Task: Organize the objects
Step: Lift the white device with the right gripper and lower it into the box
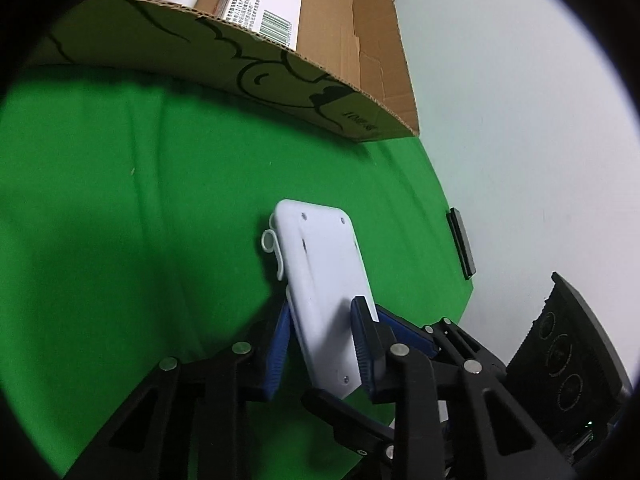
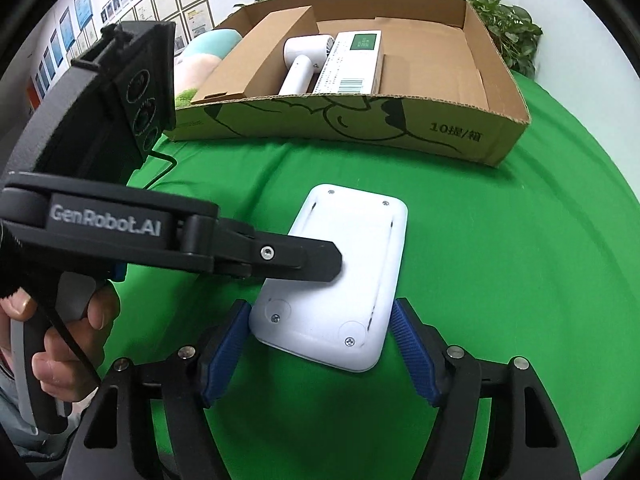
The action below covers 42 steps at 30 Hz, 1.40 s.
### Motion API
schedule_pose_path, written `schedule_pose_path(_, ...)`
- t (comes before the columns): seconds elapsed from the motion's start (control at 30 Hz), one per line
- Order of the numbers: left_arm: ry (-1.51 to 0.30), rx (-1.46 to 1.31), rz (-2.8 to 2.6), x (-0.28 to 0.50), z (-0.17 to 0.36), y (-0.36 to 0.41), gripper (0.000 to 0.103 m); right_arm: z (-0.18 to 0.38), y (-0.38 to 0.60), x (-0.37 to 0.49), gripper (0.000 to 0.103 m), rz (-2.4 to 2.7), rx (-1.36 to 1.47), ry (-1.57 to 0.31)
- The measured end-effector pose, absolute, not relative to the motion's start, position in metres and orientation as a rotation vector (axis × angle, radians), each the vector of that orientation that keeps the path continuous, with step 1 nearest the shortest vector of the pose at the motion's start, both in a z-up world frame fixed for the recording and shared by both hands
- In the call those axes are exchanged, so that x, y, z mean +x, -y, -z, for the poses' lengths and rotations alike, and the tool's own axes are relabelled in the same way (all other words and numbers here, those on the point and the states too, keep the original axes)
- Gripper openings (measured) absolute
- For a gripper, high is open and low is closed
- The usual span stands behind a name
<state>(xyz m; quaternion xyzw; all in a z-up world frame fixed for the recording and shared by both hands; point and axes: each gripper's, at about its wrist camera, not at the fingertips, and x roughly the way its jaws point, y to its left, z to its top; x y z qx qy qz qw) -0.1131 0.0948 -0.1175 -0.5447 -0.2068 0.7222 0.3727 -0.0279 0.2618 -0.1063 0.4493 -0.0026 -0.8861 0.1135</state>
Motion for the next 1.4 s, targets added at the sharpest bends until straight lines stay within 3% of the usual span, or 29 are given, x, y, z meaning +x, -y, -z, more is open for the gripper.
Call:
schedule_pose_path(0.23,0.497,-1.36,-1.907,-0.097,0.096,-0.097,0.028,0.096,-0.259,-0.012,0.068,2.628,1.248,0.056)
schedule_pose_path(0.7,0.278,-0.959,-2.138,-0.108,-0.057,-0.099,0.027,-0.019,-0.261,-0.031,0.068,2.81,0.777,-0.001)
schedule_pose_path(0.97,0.197,-0.84,-2.193,-0.152,-0.12,-0.121,0.027,-0.077,-0.272,-0.068,0.068,2.832,0.652,0.002)
schedule_pose_path(1.17,0.174,-0.886,-2.216,-0.198,-0.144,-0.133,0.026,-0.107,-0.295,-0.128,0.068,2.768,0.731,0.051)
schedule_pose_path(1.4,0.181,-0.972,-2.183,-0.238,-0.127,-0.149,0.027,-0.111,-0.314,-0.184,0.068,2.741,0.852,0.082)
